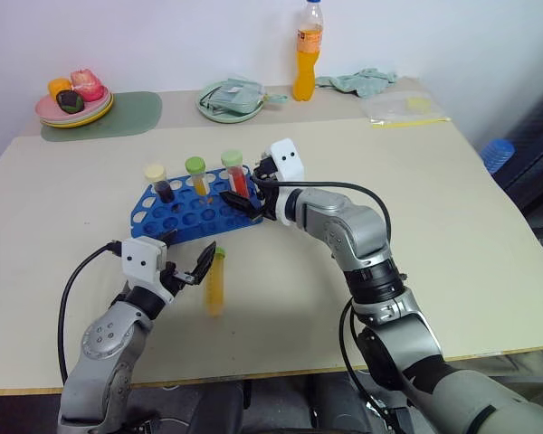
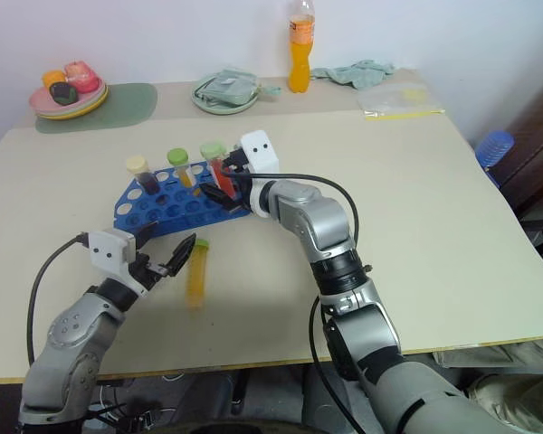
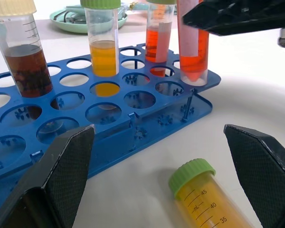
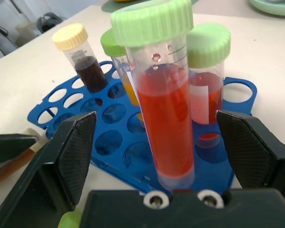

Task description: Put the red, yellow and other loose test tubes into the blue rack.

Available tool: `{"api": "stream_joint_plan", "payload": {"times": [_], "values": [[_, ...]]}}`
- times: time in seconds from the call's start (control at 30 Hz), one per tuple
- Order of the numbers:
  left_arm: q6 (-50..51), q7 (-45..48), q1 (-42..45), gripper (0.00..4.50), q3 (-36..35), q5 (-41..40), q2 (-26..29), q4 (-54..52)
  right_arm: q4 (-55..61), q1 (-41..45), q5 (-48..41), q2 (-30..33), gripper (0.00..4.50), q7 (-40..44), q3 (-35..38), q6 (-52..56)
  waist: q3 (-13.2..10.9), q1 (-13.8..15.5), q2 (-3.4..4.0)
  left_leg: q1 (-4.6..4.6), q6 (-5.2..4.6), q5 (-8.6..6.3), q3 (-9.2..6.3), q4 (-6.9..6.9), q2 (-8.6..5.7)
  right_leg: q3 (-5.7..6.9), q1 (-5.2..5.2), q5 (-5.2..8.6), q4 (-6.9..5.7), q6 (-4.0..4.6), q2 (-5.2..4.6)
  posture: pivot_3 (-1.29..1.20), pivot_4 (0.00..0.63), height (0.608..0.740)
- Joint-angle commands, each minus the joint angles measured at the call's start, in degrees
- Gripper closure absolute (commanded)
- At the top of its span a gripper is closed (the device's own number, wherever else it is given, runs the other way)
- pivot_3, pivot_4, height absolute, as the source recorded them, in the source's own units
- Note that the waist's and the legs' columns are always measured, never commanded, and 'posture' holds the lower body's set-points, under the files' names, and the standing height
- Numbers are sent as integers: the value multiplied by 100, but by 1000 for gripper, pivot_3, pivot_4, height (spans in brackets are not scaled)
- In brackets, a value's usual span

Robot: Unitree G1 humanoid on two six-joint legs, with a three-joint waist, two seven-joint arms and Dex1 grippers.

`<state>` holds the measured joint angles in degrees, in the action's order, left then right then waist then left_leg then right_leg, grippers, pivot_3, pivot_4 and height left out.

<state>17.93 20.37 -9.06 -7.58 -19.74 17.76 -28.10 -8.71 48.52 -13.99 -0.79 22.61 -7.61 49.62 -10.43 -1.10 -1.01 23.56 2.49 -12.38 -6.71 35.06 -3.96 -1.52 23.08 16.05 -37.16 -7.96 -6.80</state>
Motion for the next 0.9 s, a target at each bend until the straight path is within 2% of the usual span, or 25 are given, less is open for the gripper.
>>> {"api": "stream_joint_plan", "payload": {"times": [0.03,0.07,0.23,0.5,0.7,0.9], "values": [[-103,4,-17,0,1,-2,-7,-191,-52,248,-37,-83,590,-55,78,-78,0,0,0,0,0,0,0,0,0,0,0,0,0,0,0,0,150,740],[-101,1,-19,0,3,-2,-9,-197,-84,265,-35,-90,918,-60,80,-90,0,-1,0,1,0,0,0,0,0,0,0,0,0,0,0,0,150,740],[-105,-14,-31,0,25,-1,-34,-219,-118,278,52,-69,3445,-120,5,-125,0,-5,0,1,0,0,0,-1,0,0,2,0,0,0,0,0,150,740],[-143,9,38,0,66,36,-77,-118,-144,172,195,-22,3445,-95,-99,-328,0,-6,0,1,0,0,1,-2,0,0,2,0,0,0,0,0,150,740],[-154,25,46,0,86,72,-110,-108,112,-279,653,208,3445,210,-653,-1727,0,-3,0,1,0,0,5,-2,-1,0,1,0,1,0,0,0,150,740],[-170,21,9,0,92,80,-111,-132,117,-900,812,164,3445,287,-812,-2708,0,-5,0,1,0,0,6,-3,0,0,1,0,1,0,1,0,150,740]]}}
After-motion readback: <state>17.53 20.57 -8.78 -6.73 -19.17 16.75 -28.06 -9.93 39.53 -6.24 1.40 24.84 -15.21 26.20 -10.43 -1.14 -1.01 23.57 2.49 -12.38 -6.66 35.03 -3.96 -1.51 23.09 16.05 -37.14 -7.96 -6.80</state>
